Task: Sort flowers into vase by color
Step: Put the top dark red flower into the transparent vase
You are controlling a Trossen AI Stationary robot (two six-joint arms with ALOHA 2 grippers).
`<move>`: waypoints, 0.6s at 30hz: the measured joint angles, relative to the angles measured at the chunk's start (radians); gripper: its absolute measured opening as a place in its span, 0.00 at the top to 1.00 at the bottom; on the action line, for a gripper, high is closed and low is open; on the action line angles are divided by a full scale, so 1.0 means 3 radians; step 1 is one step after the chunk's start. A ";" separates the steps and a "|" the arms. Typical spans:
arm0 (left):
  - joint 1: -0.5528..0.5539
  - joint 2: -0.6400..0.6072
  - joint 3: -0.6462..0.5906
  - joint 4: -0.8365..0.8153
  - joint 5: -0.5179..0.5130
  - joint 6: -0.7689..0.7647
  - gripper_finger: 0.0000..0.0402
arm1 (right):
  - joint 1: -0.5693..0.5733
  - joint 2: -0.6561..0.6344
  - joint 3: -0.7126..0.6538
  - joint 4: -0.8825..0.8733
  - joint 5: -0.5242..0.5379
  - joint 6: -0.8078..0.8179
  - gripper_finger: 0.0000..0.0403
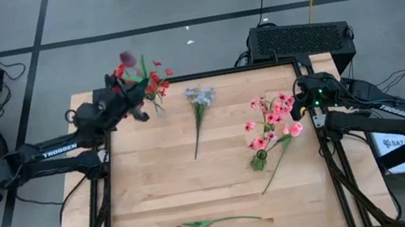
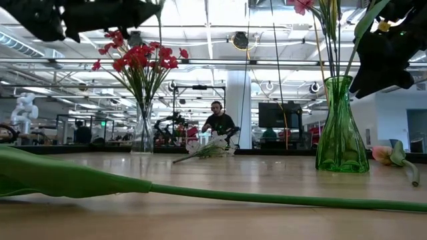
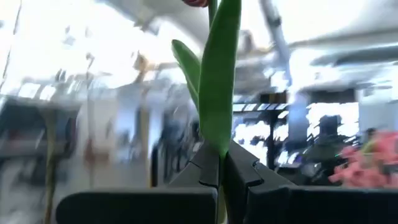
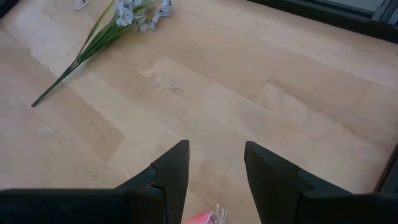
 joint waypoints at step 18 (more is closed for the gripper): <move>0.0097 -0.0002 -0.0157 -0.0045 0.0241 0.0627 1.00 | 0.0000 0.0001 0.0000 0.0010 0.0102 0.0198 0.63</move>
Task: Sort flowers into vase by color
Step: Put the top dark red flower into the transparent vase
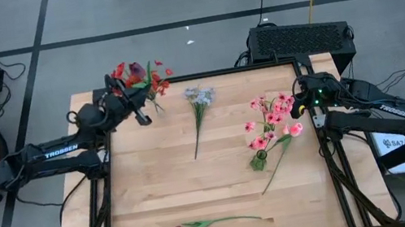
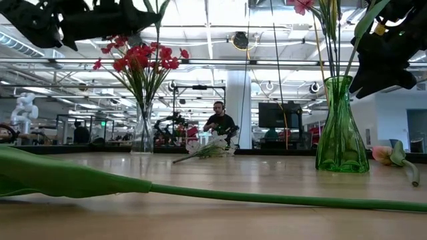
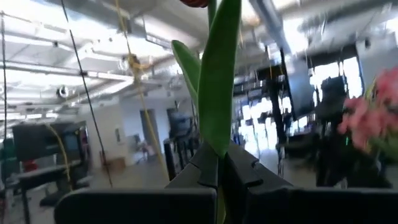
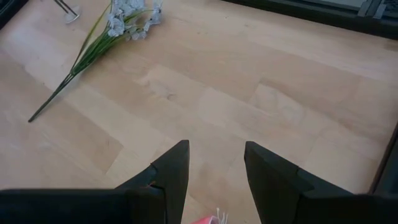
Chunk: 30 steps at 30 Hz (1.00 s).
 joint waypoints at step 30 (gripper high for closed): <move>-0.1429 -0.0440 -0.0083 -0.0761 -0.0401 0.0039 1.00 | 0.0000 0.0000 0.0000 0.0011 0.0144 -0.0023 0.63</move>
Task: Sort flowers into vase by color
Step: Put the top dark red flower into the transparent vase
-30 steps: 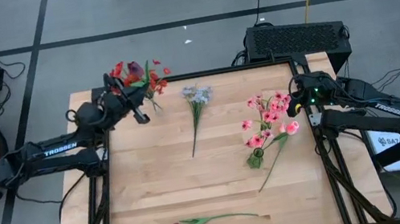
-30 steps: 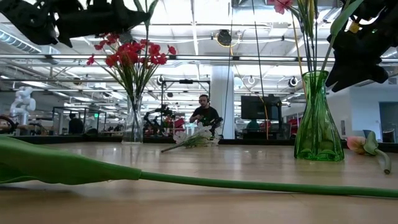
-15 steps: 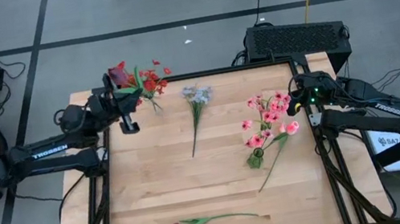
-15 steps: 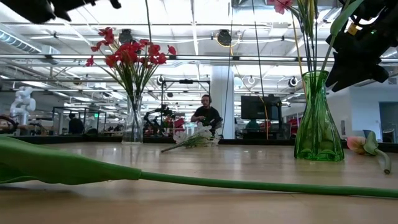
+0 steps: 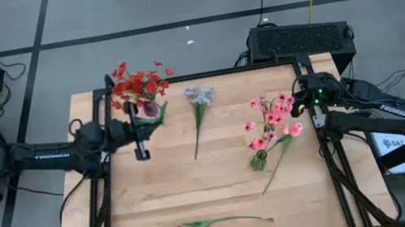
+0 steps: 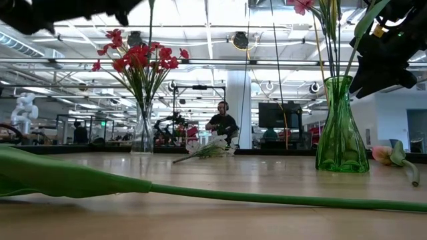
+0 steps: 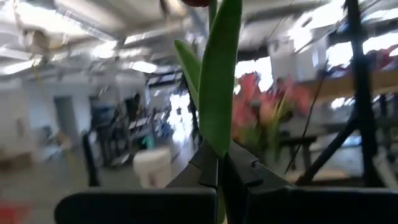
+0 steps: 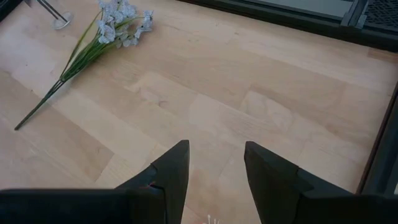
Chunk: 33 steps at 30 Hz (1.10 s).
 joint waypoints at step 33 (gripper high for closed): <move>0.1740 0.0336 -0.0527 0.1406 0.0609 0.0057 1.00 | -0.0001 0.0001 0.0000 0.0001 0.0116 0.0250 0.63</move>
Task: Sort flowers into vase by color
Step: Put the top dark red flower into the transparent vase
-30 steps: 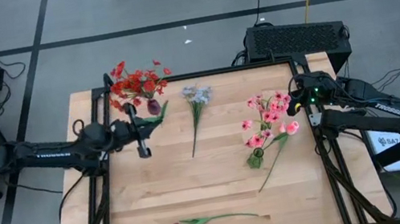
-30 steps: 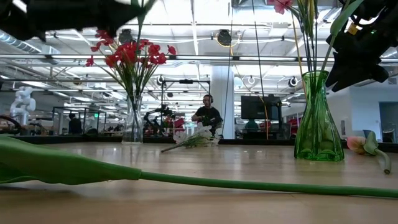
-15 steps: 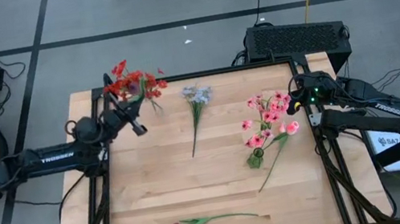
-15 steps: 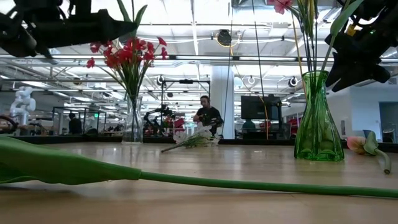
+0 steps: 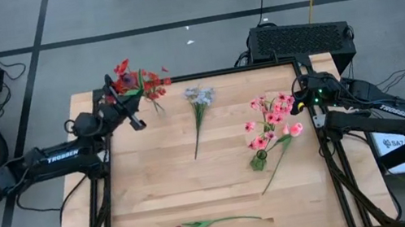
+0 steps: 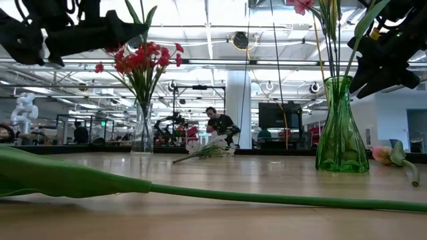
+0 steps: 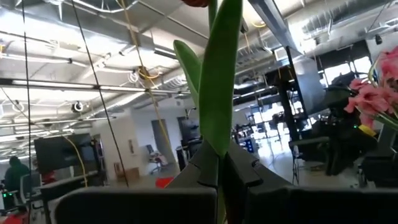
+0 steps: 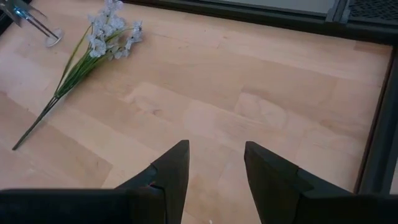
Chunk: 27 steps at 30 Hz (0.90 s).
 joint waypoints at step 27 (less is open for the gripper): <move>-0.0002 0.0465 -0.0263 0.0207 -0.0215 -0.0349 1.00 | 0.0000 0.0000 0.0000 0.0000 0.0057 0.0050 0.63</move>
